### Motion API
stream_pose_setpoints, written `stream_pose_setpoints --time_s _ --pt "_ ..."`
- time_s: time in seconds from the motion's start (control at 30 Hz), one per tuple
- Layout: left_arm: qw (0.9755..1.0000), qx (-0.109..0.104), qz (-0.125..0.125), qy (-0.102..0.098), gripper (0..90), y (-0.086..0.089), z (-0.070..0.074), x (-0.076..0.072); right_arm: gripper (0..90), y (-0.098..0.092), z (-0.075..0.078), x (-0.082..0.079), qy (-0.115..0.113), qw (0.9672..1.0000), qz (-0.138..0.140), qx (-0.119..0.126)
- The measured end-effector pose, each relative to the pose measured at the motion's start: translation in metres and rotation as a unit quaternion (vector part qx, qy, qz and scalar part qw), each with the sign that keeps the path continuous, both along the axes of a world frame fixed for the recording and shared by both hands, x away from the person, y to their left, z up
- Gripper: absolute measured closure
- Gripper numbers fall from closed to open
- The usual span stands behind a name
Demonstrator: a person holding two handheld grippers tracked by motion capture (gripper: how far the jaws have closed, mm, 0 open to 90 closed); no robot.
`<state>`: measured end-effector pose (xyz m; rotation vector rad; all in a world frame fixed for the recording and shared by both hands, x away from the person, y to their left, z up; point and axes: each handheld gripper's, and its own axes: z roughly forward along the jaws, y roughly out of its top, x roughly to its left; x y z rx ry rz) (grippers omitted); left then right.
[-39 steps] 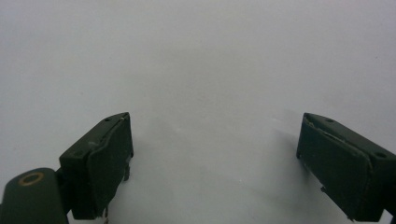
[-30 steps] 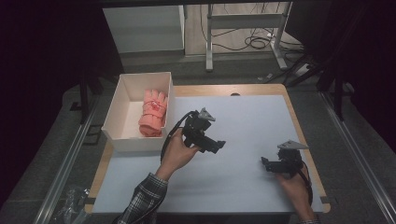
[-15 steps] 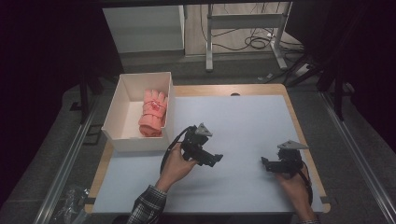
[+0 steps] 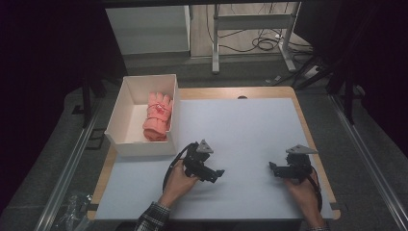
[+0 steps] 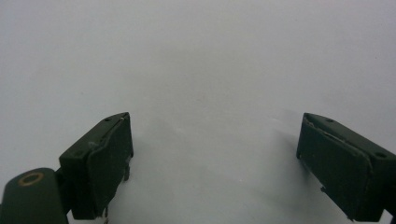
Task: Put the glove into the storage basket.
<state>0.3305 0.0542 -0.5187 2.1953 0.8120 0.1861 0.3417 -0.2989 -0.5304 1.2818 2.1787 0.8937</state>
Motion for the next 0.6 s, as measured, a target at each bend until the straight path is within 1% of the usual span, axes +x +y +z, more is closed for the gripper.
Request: stream_pose_setpoints --time_s 0.03,0.07,0.1,0.13,0.23,0.27,0.3,0.33,0.37,0.47,0.5,0.53,0.57,0.6 --pt "1.0000 0.002 -0.001 0.000 0.4 0.001 -0.003 -0.001 11.1 0.000 0.000 0.000 0.000 1.0000 0.000 0.000" --pt "1.0000 0.002 -0.001 0.000 0.4 0.001 -0.003 -0.001 11.1 0.000 0.000 0.000 0.000 1.0000 0.000 0.000" --pt "1.0000 0.005 0.002 0.000 0.4 0.003 -0.009 -0.002 11.1 0.000 0.000 0.000 0.000 1.0000 0.000 0.000" --pt "1.0000 0.006 0.002 0.000 0.4 0.005 -0.011 -0.003 11.1 0.000 0.000 0.000 0.000 1.0000 0.000 0.000" --pt "0.9999 0.009 0.007 0.000 0.4 0.008 -0.018 -0.004 11.1 0.000 0.000 0.000 0.000 1.0000 0.000 0.000" --pt "0.9999 0.009 0.007 0.000 0.4 0.008 -0.018 -0.004 11.1 0.000 0.000 0.000 0.000 1.0000 0.000 0.000" --pt "0.9998 0.016 0.012 -0.002 0.4 0.009 -0.023 -0.005 11.1 0.000 0.000 0.000 0.000 1.0000 0.000 0.000" --pt "0.9997 0.020 0.012 -0.003 0.4 0.009 -0.025 -0.005 11.1 0.000 0.000 0.000 0.000 1.0000 0.000 0.000" --pt "0.9997 0.022 0.009 -0.010 0.0 0.010 -0.026 -0.006 11.1 0.000 0.000 0.000 0.000 1.0000 0.000 0.000" --pt "0.9996 0.024 0.010 -0.011 0.0 0.009 -0.026 -0.007 11.1 0.000 0.000 0.000 0.000 1.0000 0.000 0.000" --pt "0.9994 0.030 0.010 -0.015 0.0 0.007 -0.027 -0.007 11.1 0.000 0.000 0.000 0.000 1.0000 0.000 0.000" --pt "0.9994 0.030 0.010 -0.015 0.0 0.007 -0.027 -0.007 11.1 0.000 0.000 0.000 0.000 1.0000 0.000 0.000" --pt "0.9987 0.045 0.010 -0.022 0.0 0.005 -0.027 -0.009 11.0 0.000 0.000 0.000 0.001 1.0000 0.000 -0.001" --pt "0.9987 0.045 0.010 -0.022 0.0 0.005 -0.027 -0.009 11.1 0.000 0.000 0.000 0.000 1.0000 0.000 0.001"
